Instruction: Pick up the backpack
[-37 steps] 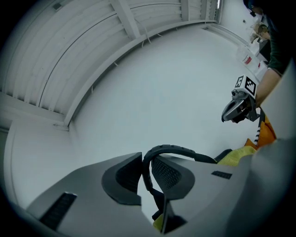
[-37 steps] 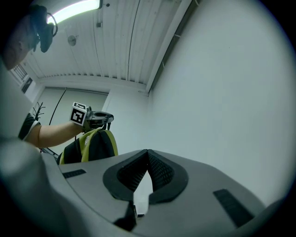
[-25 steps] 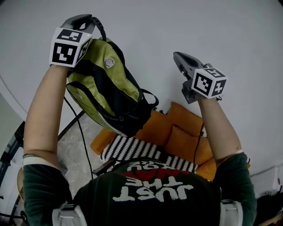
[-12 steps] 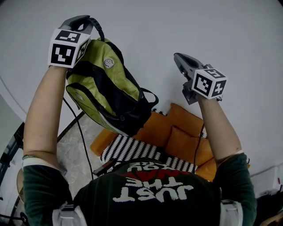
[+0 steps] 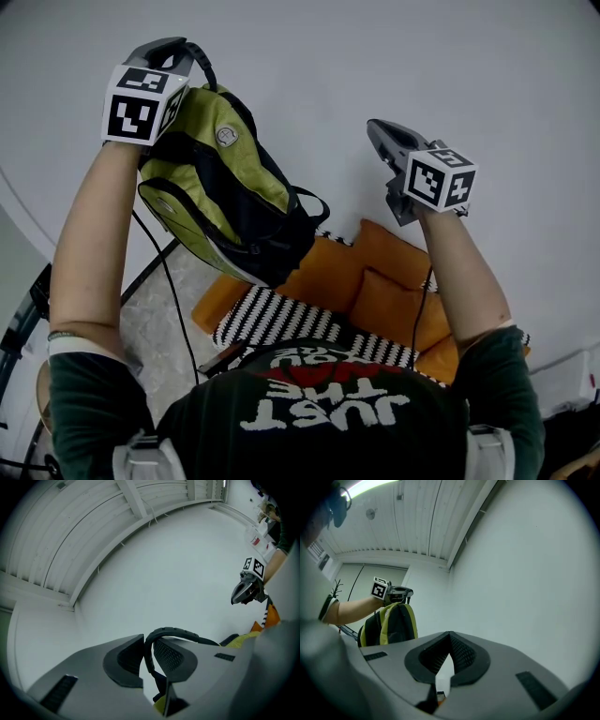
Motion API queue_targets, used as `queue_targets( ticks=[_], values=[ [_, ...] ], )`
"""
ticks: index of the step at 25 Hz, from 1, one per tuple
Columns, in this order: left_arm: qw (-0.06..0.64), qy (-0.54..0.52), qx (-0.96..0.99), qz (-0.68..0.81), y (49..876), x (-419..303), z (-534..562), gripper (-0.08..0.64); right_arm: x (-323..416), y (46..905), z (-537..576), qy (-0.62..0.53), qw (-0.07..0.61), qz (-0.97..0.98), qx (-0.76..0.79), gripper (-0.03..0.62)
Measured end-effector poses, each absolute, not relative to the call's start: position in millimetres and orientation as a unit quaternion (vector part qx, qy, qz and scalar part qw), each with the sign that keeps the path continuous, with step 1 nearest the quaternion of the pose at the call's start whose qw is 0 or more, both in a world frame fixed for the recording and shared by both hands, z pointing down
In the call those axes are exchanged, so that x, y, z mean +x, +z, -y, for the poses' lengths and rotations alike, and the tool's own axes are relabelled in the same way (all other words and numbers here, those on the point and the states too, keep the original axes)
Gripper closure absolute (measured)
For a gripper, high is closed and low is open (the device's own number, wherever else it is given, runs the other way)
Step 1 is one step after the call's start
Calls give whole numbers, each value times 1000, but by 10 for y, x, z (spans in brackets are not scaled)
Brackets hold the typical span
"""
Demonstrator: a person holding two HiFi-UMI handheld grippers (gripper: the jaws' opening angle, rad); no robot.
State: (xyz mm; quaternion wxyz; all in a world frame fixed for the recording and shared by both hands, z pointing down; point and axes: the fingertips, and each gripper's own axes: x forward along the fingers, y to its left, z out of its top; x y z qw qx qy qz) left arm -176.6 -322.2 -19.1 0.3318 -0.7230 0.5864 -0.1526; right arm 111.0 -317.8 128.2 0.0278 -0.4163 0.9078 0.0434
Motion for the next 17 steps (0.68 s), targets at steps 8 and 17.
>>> queue_targets(
  ticks=[8, 17],
  values=[
    [338, -145, -725, -583, -252, -1745, 3203, 491, 1094, 1274, 3135, 48, 17, -908, -416, 568],
    [329, -148, -724, -587, -264, -1796, 3224, 491, 1088, 1281, 3128, 49, 13, -908, -415, 568]
  ],
)
